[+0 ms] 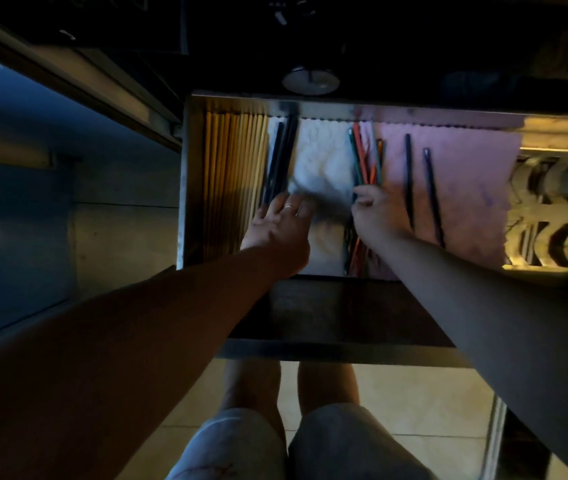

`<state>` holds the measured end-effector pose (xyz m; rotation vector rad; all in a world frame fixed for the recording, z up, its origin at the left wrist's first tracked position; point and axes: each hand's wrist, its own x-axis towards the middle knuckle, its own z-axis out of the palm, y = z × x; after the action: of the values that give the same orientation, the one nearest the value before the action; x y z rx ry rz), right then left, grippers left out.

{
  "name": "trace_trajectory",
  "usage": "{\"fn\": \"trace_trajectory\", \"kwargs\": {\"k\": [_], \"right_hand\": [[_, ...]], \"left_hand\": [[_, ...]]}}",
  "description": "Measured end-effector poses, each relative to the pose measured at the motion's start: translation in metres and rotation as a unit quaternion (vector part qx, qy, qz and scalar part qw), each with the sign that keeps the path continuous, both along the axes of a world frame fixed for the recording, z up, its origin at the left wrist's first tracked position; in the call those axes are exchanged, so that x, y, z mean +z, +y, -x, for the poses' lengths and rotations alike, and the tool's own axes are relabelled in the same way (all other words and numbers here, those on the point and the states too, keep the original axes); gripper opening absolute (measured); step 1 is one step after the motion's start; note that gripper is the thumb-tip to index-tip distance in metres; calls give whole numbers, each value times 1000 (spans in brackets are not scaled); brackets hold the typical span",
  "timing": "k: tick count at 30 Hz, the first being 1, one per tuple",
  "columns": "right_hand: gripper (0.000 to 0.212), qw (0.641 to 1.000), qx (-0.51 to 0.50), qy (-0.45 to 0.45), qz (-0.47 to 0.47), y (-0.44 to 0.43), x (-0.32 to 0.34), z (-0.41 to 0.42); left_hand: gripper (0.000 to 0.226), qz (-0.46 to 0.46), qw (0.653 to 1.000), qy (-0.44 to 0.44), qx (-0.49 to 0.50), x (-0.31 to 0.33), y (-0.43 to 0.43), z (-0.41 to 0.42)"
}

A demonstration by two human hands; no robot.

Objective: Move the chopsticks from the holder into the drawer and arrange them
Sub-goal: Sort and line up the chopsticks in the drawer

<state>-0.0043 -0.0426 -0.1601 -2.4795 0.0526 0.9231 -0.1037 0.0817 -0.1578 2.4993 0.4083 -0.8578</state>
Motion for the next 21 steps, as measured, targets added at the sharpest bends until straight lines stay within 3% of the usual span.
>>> {"fn": "trace_trajectory", "kwargs": {"k": [9, 13, 15, 18, 21], "right_hand": [[36, 999, 33, -10, 24, -62, -8, -26], [38, 1000, 6, 6, -5, -79, -16, -33], [41, 999, -4, -29, -17, -86, -15, -38], [34, 986, 81, -142, 38, -99, -3, -47], [46, 959, 160, -220, 76, -101, 3, -54]], "left_hand": [[47, 43, 998, 14, 49, -2, -63, -35], [42, 88, 985, 15, 146, -6, -81, -54], [44, 93, 973, 9, 211, -8, -87, -63], [44, 82, 950, -22, 300, -13, -94, -75], [44, 71, 928, -29, 364, -23, -94, -85]]}}
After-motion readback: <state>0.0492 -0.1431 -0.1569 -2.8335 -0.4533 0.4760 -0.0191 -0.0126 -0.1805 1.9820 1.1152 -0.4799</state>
